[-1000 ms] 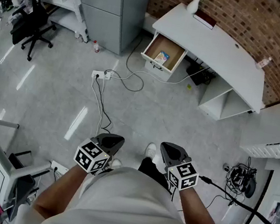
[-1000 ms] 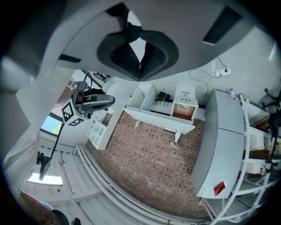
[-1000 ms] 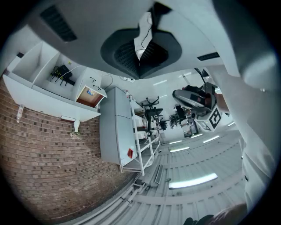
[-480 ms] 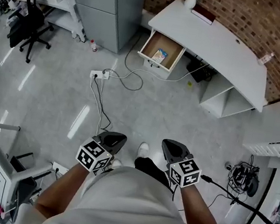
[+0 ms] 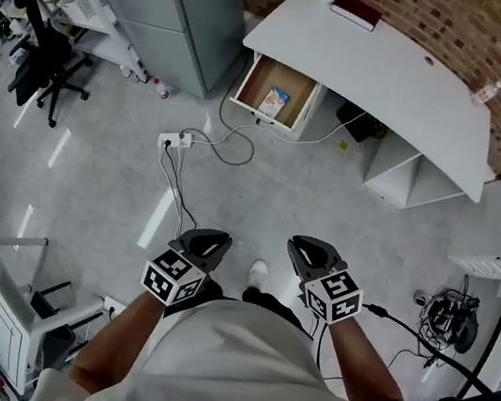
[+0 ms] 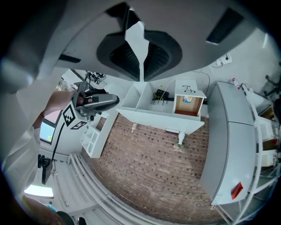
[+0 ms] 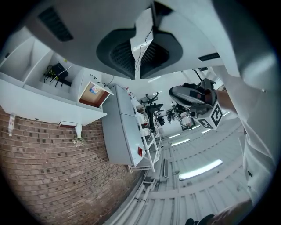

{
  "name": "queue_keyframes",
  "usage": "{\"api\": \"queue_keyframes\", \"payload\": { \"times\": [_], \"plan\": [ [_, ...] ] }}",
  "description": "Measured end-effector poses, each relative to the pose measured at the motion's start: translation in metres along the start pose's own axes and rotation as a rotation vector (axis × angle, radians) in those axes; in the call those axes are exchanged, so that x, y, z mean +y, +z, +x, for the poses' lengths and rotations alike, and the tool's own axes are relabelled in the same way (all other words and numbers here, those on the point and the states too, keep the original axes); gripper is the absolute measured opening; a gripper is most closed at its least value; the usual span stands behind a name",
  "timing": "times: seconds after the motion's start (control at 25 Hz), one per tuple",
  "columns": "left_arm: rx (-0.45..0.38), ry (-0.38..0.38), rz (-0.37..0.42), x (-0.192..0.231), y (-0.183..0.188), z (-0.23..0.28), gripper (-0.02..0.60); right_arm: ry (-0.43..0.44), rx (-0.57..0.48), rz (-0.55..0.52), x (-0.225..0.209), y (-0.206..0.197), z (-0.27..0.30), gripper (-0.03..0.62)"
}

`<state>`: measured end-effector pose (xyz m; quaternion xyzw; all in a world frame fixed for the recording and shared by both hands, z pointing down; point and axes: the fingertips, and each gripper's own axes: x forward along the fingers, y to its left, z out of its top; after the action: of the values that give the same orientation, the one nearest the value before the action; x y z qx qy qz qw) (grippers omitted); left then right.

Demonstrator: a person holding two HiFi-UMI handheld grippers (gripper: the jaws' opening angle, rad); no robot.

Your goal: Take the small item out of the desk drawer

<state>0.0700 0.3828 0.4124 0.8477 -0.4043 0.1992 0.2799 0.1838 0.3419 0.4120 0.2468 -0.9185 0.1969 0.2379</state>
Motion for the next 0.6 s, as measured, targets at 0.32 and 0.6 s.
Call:
{"api": "queue_keyframes", "payload": {
  "times": [0.32, 0.6],
  "plan": [
    [0.011, -0.025, 0.023, 0.022, 0.039, 0.048, 0.029, -0.038, -0.012, 0.041, -0.049, 0.011, 0.017, 0.073],
    [0.059, -0.102, 0.005, 0.105, 0.063, 0.101, 0.112, -0.115, 0.007, 0.091, -0.094, 0.043, 0.071, 0.107]
  ]
}}
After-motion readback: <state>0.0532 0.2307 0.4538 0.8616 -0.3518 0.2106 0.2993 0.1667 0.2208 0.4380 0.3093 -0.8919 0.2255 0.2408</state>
